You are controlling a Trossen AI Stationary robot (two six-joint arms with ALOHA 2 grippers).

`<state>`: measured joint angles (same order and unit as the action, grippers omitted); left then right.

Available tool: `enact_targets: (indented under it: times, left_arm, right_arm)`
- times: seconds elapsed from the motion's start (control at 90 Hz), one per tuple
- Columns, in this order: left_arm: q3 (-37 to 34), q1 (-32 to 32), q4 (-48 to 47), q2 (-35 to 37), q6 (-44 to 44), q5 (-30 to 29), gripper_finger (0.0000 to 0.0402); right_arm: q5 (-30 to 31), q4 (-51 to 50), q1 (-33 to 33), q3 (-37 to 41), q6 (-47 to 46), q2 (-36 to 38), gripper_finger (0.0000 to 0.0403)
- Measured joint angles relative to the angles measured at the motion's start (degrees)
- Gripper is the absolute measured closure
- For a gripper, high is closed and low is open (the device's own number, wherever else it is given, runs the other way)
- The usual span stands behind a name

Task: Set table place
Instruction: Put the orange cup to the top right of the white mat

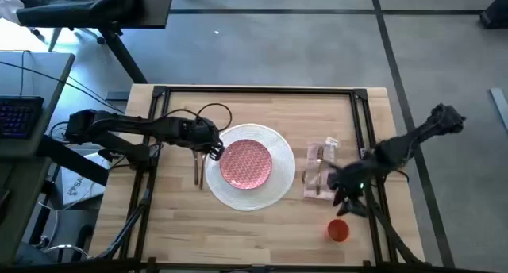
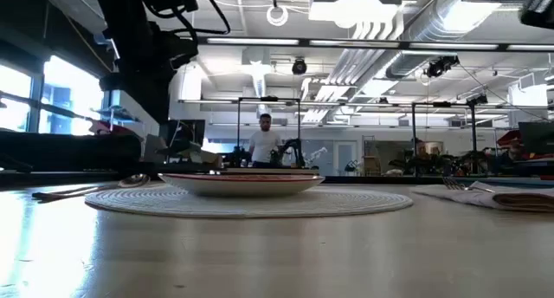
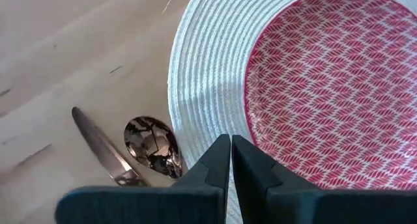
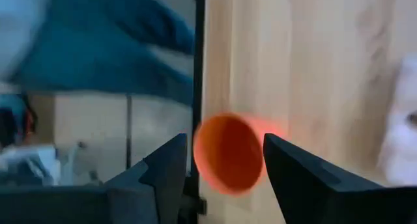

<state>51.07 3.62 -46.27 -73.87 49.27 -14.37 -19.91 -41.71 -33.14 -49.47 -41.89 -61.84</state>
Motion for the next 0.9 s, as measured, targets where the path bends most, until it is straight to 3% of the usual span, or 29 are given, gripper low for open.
enact_targets:
  times: [0.189,0.411,0.533,0.689,0.9]
  left_arm:
    - [0.0,-0.02,-0.03,0.0,-1.45,0.31,0.0401]
    - [0.0,0.17,-0.16,0.02,-2.98,0.16,0.0401]
    - [0.0,0.17,-0.16,0.02,-3.07,0.17,0.0401]
    - [0.0,0.15,-0.18,0.02,-3.04,0.27,0.0401]
    - [0.0,0.09,-0.2,0.04,-2.26,0.31,0.0401]
  right_arm:
    - [3.9,-3.2,-3.87,0.19,0.3,-8.27,0.022]
    - [3.56,-2.48,-4.16,0.19,0.15,-15.08,0.0229]
    - [2.01,-1.91,-4.16,0.19,-0.62,-17.06,0.0278]
    - [0.34,-2.03,-3.2,0.12,-4.11,-16.66,0.0386]
    - [0.52,-9.34,3.25,-3.58,-6.87,-9.51,0.0402]
